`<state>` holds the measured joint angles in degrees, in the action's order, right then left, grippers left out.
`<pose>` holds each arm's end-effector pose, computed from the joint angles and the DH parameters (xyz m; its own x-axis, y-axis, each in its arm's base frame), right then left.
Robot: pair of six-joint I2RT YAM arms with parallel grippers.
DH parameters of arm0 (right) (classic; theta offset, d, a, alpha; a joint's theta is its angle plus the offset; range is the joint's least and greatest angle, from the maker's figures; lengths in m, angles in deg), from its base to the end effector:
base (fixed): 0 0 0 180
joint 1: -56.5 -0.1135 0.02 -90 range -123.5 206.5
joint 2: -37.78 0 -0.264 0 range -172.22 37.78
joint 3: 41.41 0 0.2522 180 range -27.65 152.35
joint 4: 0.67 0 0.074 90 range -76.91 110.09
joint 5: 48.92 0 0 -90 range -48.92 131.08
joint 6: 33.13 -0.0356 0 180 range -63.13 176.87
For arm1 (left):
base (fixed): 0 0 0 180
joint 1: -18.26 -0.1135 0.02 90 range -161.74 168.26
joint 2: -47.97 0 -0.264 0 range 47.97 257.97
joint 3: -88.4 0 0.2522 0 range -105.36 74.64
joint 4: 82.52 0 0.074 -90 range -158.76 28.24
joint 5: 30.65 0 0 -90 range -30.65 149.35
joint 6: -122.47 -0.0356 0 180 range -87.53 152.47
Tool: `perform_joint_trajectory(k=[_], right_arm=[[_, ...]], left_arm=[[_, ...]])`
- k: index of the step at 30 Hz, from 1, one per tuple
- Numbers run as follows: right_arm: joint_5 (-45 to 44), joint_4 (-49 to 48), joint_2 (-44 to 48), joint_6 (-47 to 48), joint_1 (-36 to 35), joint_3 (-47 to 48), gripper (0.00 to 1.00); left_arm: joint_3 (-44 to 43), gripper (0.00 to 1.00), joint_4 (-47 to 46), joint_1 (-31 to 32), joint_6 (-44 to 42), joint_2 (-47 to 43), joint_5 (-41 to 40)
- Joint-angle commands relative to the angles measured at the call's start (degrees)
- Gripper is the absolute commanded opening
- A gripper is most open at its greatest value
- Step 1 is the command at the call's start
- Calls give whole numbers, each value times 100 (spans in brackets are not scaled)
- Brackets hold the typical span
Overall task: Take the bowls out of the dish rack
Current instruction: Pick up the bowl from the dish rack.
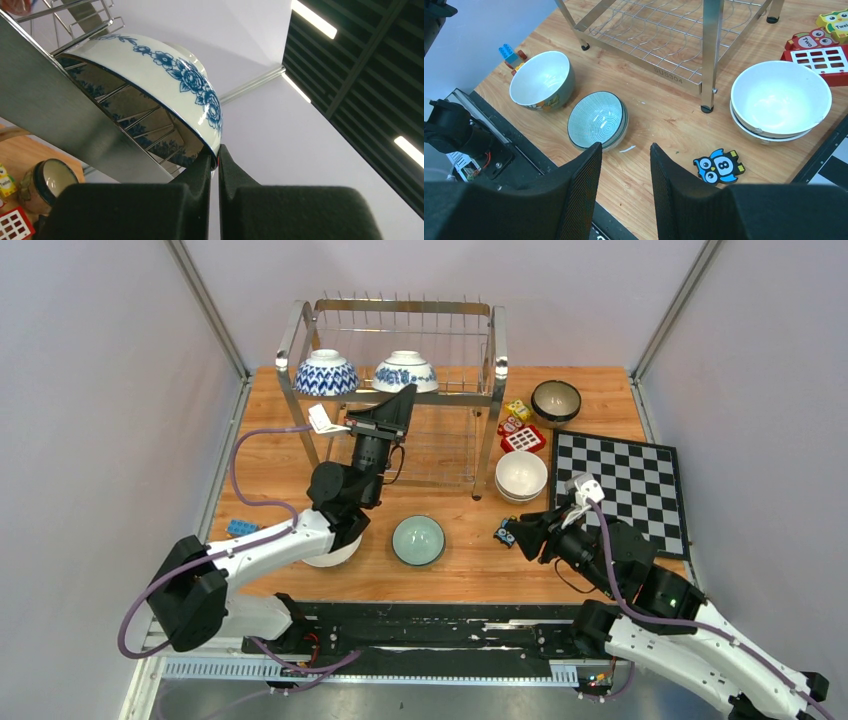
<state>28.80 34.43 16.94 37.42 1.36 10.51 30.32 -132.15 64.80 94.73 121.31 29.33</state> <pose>0.0621 0.0759 0.3300 -0.2644 0.1897 -0.9456 -0.6283 0.7099 0.3181 0.2015 -0.1867 0.3592 -0.1241 -0.9832 -0.1342 0.5040 0.0541 -0.8620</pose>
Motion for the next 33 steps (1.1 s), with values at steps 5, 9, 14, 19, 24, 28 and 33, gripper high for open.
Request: perform_joint_trajectory(k=[5,9,14,19,24,28,33], right_arm=[[-135,158,113,-40,-54,-106,44],[-144,168,142,-64,-54,-140,44],[-136,171,173,-104,-59,-176,44],[-149,177,183,-104,-58,-184,44],[-148,175,187,-111,-54,-194,44],[-144,169,171,-105,-56,-203,44],[-135,162,181,-112,-58,-195,44]], left_arm=[[-71,0,-882,-75,-536,230,-59],[-157,0,-1172,-75,-674,310,-30],[-263,0,-1523,-101,-792,457,-6],[-395,0,-1801,-119,-932,539,33],[-517,0,-1858,-128,-1050,518,76],[-576,0,-1882,-128,-1118,514,117],[-686,0,-1914,-137,-1126,521,182]])
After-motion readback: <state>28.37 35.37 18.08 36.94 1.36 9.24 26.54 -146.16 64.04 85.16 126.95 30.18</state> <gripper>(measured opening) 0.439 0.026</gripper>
